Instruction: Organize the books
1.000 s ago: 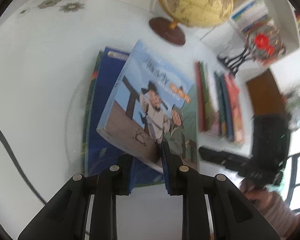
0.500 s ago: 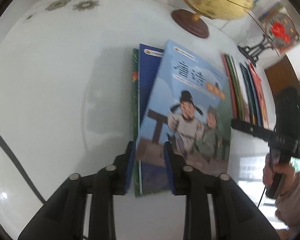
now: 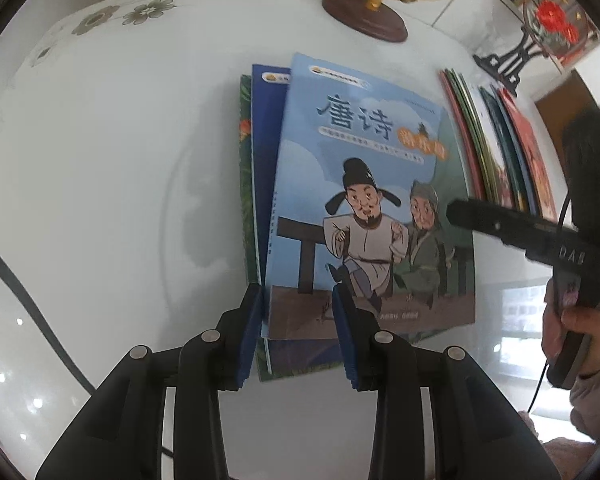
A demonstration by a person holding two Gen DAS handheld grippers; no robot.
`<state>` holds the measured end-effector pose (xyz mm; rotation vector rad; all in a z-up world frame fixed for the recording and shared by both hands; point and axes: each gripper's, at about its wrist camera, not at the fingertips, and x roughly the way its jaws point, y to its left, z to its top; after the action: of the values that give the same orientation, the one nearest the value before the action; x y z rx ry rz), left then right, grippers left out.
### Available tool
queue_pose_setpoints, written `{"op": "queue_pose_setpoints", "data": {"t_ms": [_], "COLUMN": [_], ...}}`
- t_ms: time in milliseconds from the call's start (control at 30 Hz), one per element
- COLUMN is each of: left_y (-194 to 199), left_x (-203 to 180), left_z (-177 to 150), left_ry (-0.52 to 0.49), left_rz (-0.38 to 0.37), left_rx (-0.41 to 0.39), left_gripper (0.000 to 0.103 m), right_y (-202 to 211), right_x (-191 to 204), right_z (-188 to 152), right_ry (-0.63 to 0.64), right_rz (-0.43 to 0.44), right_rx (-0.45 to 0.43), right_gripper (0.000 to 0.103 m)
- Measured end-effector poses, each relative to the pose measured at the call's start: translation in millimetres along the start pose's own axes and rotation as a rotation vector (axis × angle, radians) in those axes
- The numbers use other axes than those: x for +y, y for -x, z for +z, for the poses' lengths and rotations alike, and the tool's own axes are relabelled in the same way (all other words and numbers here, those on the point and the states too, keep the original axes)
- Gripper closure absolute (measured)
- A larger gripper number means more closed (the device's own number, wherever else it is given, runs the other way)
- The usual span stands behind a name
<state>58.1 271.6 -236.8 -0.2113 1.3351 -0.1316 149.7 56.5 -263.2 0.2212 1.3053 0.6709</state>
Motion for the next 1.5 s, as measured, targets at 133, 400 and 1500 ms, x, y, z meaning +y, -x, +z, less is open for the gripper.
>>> {"op": "queue_pose_setpoints", "data": {"t_ms": [133,400,1500], "left_y": [1,0,8], "left_x": [4,1,-148], "left_z": [-10,-17,48], "left_ry": [0.022,0.033,0.016], "left_rz": [-0.013,-0.009,-0.134], "left_rx": [0.004,0.015,-0.126], "left_gripper": [0.072,0.072,0.070], "right_y": [-2,-13,137], "right_x": [6,19,-84], "right_z": [2,8,-18], "right_ry": [0.028,0.059,-0.021], "right_rz": [-0.011,-0.027,0.111], "right_rx": [0.000,-0.002,-0.255], "right_gripper": [0.046,0.037,0.033]}}
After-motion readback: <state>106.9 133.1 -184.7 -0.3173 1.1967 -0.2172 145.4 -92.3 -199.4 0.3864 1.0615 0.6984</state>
